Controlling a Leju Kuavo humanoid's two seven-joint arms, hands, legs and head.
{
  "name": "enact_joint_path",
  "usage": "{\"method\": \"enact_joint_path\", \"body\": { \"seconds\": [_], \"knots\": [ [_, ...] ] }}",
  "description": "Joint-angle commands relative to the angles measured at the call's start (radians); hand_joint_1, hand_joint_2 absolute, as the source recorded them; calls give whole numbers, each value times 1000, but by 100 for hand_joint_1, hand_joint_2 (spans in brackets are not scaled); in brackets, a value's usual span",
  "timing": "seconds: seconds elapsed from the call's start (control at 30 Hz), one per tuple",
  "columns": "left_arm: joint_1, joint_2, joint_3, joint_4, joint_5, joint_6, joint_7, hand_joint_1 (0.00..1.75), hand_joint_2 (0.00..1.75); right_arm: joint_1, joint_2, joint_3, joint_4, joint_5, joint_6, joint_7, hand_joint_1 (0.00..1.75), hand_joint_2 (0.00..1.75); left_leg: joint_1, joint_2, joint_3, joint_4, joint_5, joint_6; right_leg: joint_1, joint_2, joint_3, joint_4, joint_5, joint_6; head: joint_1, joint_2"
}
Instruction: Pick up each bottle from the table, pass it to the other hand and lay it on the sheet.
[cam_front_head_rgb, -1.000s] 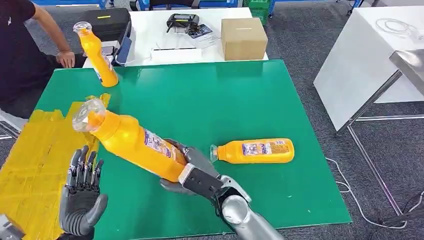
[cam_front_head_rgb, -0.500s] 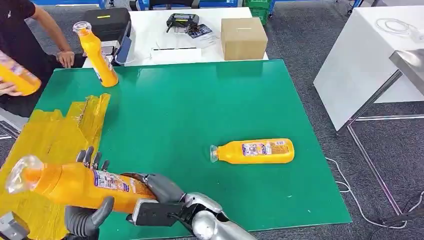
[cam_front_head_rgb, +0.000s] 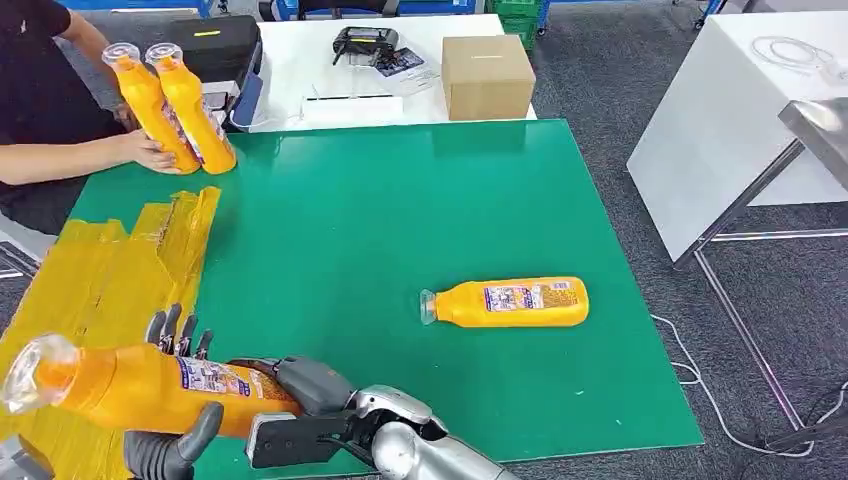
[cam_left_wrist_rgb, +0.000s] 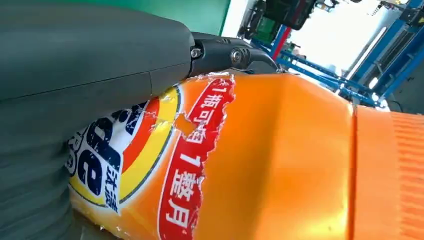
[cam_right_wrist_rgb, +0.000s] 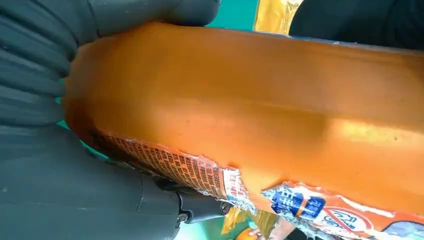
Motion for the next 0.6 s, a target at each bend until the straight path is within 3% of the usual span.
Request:
{"method": "enact_joint_path", "body": {
  "seconds": [0.03,0.17,0.2,0.6],
  "knots": [
    [-41,17,-22,45,-5,0,10,0,175,-17,-8,90,68,16,9,-5,175,175,-1,-2,2,-2,0,1,0,-3,3,-1,0,0,0,0],
    [-43,11,-12,46,-8,2,9,0,175,-19,-4,100,79,20,5,-6,175,175,-1,-2,3,-2,0,1,0,-3,3,-2,0,0,0,0],
    [-44,10,-11,46,-5,-2,4,175,175,-20,-3,102,82,21,3,-6,175,175,0,-1,2,-1,0,1,0,-2,2,-1,0,0,0,0],
    [-57,13,-2,55,-16,-33,-22,175,175,-23,-10,58,78,18,-23,-5,175,175,0,-3,2,-2,1,1,0,-4,3,-2,0,0,0,0]
  ]
}}
